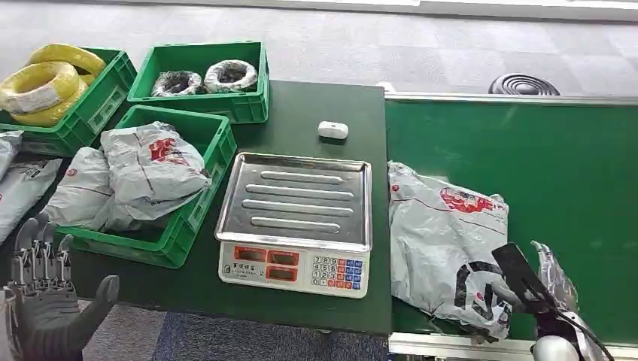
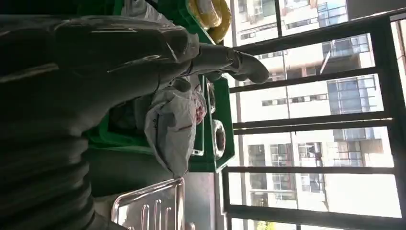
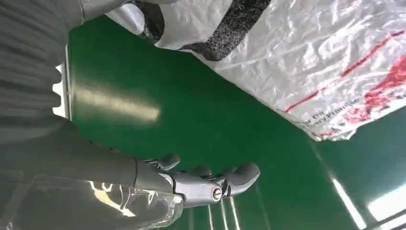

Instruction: Moved the parcel from conveyor to table for the left to box.

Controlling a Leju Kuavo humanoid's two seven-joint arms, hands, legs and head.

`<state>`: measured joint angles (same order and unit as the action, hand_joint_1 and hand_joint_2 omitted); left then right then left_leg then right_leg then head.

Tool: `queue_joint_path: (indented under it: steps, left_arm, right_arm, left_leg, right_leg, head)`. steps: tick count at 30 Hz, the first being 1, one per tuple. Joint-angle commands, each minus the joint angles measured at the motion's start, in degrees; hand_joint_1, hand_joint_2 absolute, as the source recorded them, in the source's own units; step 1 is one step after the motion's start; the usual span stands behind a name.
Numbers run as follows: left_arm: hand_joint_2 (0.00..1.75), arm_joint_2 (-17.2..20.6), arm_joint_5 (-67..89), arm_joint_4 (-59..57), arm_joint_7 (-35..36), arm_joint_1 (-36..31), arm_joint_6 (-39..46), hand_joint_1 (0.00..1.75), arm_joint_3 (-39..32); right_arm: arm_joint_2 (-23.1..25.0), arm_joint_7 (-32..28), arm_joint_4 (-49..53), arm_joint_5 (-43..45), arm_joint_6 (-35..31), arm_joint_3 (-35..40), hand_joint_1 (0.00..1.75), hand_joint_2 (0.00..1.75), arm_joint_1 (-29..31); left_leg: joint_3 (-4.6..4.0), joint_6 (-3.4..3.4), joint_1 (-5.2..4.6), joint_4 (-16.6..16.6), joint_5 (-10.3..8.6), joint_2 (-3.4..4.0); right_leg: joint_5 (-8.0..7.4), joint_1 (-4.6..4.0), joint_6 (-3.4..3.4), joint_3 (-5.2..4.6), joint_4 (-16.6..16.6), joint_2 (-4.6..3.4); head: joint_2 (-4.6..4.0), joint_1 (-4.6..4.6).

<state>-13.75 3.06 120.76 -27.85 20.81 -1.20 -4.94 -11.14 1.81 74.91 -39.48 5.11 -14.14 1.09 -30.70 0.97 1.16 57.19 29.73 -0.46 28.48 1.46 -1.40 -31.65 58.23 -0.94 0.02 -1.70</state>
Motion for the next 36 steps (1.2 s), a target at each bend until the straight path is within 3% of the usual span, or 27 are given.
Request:
queue_joint_path:
  steps: [1,7,11,12,14,16,19,20,36]
  left_arm:
    - [1.75,3.11,-0.31,-5.0,0.87,-2.17,-0.06,0.0,2.9]
    - [1.75,3.85,-0.46,-5.27,0.94,-2.41,0.21,0.0,3.35]
    - [1.75,4.1,-0.77,-5.07,0.97,-2.9,0.82,0.0,3.28]
    - [1.75,3.05,-0.58,-4.48,1.02,-2.67,1.8,0.0,2.3]
    - [1.75,2.3,-0.56,-1.83,1.35,-1.17,1.63,0.0,1.24]
    - [1.75,1.95,-0.48,-1.27,1.65,-0.95,1.06,0.0,0.75]
    - [1.75,1.73,-0.44,-1.64,1.64,-1.41,0.53,0.0,0.18]
    - [1.75,1.68,-0.44,-1.77,1.64,-1.53,0.52,0.0,0.13]
    - [1.75,0.27,0.08,-1.69,1.46,-1.09,-0.88,0.0,-0.66]
  right_arm:
    - [-7.97,-3.73,-27.99,3.43,4.06,6.36,0.0,1.75,13.19]
    - [-8.34,-4.48,-32.1,4.04,6.3,8.34,0.0,1.75,15.32]
    - [-8.03,-6.26,-41.92,3.73,9.03,12.66,0.0,1.75,22.34]
    - [-6.98,-10.07,-44.25,3.54,7.94,14.07,0.0,1.75,25.86]
    - [-3.65,-8.36,-49.29,2.38,6.96,15.46,0.0,1.75,34.51]
    - [-2.71,-7.35,-49.82,2.93,7.45,16.04,0.0,1.75,36.32]
    - [-1.77,-7.57,-50.76,4.08,9.04,17.11,0.02,1.75,37.02]
    - [-1.22,-7.72,-50.86,4.07,9.09,17.37,1.69,1.75,37.07]
    - [0.67,-10.88,-51.64,5.94,6.07,18.39,1.75,1.75,39.14]
  left_leg:
    - [0.1,-0.08,-0.03,-0.11,-0.08,0.19]
    - [0.12,-0.1,-0.09,-0.28,-0.25,0.08]
    - [0.17,-0.1,-0.04,-0.16,-0.13,0.15]
    - [0.17,-0.12,-0.03,-0.21,-0.17,0.21]
    - [0.12,-0.13,-0.07,-0.21,-0.17,0.53]
    - [0.05,-0.15,-0.09,-0.24,-0.23,0.91]
    - [-0.05,-0.07,-0.03,-0.08,-0.14,0.66]
    - [-0.01,-0.09,-0.04,-0.12,-0.2,0.57]
    - [-0.03,-0.08,-0.05,-0.05,-0.2,0.1]
  right_leg:
    - [-0.14,0.01,0.05,0.07,-0.14,-0.1]
    - [-0.26,0.05,0.17,0.06,-0.25,0.1]
    - [-0.21,0.01,0.1,0.07,-0.16,-0.07]
    - [-0.26,-0.01,0.12,0.07,-0.21,-0.1]
    - [-0.35,0.03,0.11,-0.09,-0.15,-0.38]
    - [-0.49,0.04,0.16,-0.29,-0.12,-0.7]
    - [-0.33,0.0,0.12,-0.17,0.02,-0.48]
    - [-0.34,0.01,0.14,-0.19,-0.02,-0.37]
    - [-0.2,0.03,0.07,-0.07,0.03,-0.04]
  head:
    - [0.0,0.0]
    - [0.0,0.04]
    - [0.0,0.02]
    - [0.0,0.02]
    - [0.0,0.02]
    - [0.0,0.02]
    - [0.0,0.04]
    - [0.0,0.04]
    - [0.0,0.02]
